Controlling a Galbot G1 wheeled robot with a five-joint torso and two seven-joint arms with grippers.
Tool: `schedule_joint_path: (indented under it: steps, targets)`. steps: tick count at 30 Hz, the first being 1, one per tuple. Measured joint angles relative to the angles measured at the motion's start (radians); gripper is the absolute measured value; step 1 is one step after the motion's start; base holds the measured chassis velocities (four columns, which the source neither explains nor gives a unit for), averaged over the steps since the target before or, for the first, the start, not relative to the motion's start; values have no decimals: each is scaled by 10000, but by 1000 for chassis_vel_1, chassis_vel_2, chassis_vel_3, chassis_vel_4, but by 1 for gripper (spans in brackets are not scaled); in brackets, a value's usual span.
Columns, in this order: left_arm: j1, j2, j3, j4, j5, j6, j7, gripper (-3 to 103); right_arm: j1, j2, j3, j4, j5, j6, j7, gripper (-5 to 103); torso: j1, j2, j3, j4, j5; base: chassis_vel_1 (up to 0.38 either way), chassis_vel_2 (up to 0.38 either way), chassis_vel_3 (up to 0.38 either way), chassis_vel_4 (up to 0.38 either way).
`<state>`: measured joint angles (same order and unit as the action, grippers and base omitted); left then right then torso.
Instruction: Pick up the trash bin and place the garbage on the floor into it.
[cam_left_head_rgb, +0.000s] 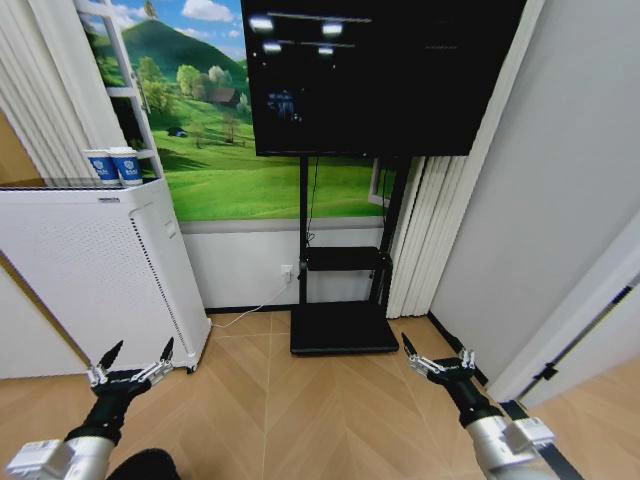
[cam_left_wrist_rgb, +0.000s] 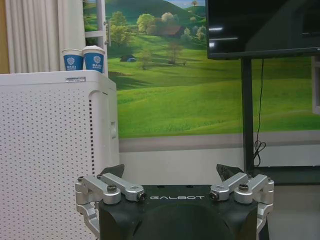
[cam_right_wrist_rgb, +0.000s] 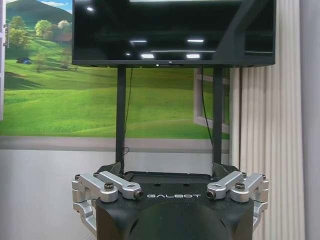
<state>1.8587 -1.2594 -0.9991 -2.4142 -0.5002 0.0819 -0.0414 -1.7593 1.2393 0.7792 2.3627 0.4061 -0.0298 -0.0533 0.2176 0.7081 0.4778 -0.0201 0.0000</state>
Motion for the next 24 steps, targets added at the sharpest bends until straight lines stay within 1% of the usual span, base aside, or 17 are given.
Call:
schedule_joint_path:
  steps: [8, 9, 11, 19, 24]
  targets:
    - [0, 0, 1, 0, 0, 0, 0, 100, -2, 0, 0, -1, 0, 0, 0, 100, -3, -11, -6, -5, 1, -56, -39, -60, -49]
    - [0, 0, 0, 0, 0, 0, 0, 100, -1, 0, 0, 0, 0, 0, 0, 100, -4, -13, -8, 1, 0, 0, 0, 0, 0]
    - [0, 0, 0, 0, 0, 0, 0, 100, -1, 0, 0, 0, 0, 0, 0, 100, -4, -14, -8, 1, 0, 0, 0, 0, 0]
    - [0, 0, 0, 0, 0, 0, 0, 100, -1, 0, 0, 0, 0, 0, 0, 100, -7, -21, -11, 0, 0, 0, 0, 0, 0]
    - [0, 0, 0, 0, 0, 0, 0, 100, -1, 0, 0, 0, 0, 0, 0, 100, -8, -23, -13, -1, 0, 62, 60, 62, 61]
